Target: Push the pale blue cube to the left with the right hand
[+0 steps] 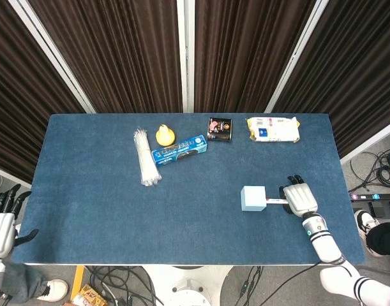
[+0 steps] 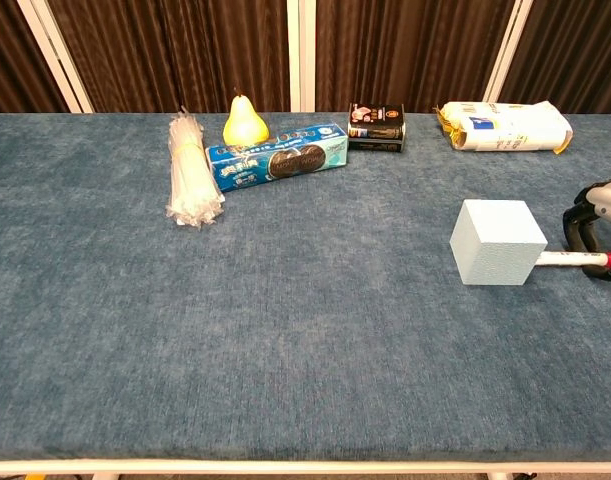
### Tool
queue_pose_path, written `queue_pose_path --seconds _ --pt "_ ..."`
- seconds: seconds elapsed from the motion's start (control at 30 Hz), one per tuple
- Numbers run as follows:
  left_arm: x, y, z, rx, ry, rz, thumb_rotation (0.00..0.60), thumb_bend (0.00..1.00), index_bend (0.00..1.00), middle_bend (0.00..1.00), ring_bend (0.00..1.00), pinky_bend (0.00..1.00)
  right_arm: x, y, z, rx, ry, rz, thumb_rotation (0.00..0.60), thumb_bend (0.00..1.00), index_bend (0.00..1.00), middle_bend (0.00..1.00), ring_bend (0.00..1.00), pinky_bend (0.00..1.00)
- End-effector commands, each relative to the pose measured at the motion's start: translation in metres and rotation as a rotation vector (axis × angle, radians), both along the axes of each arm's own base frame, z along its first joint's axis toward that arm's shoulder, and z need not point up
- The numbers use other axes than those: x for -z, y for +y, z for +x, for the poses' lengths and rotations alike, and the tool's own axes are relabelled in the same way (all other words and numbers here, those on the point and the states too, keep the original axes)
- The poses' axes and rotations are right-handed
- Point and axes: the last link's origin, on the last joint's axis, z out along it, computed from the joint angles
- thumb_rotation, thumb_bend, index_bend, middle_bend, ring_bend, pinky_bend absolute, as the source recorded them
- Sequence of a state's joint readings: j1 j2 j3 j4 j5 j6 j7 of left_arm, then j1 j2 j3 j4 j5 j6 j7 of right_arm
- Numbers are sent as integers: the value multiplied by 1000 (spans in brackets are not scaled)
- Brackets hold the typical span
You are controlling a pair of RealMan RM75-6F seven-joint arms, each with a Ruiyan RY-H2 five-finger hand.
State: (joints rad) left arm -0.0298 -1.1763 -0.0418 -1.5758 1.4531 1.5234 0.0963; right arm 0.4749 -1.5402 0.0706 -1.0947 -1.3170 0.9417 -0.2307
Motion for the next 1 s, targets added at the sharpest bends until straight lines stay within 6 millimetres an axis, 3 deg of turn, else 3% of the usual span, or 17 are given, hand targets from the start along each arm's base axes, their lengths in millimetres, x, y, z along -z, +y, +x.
queue_pose_path --seconds 0.03,0.3,0.57,1.0 --pt "0 0 0 -1 1 -1 600 60 230 155 123 120 -8 0 -2 -1 -5 -16 600 420 603 567 163 157" --pt "1 2 2 10 3 -2 600 60 230 154 123 120 -31 0 -8 5 14 -32 600 477 634 581 177 165" --pt "1 0 1 6 5 -2 600 60 230 155 123 120 -26 0 -1 -5 5 11 600 483 647 582 177 165" --pt "1 -1 -3 -6 -2 2 600 61 230 155 123 120 20 -24 64 -105 -66 111 600 500 663 594 196 169"
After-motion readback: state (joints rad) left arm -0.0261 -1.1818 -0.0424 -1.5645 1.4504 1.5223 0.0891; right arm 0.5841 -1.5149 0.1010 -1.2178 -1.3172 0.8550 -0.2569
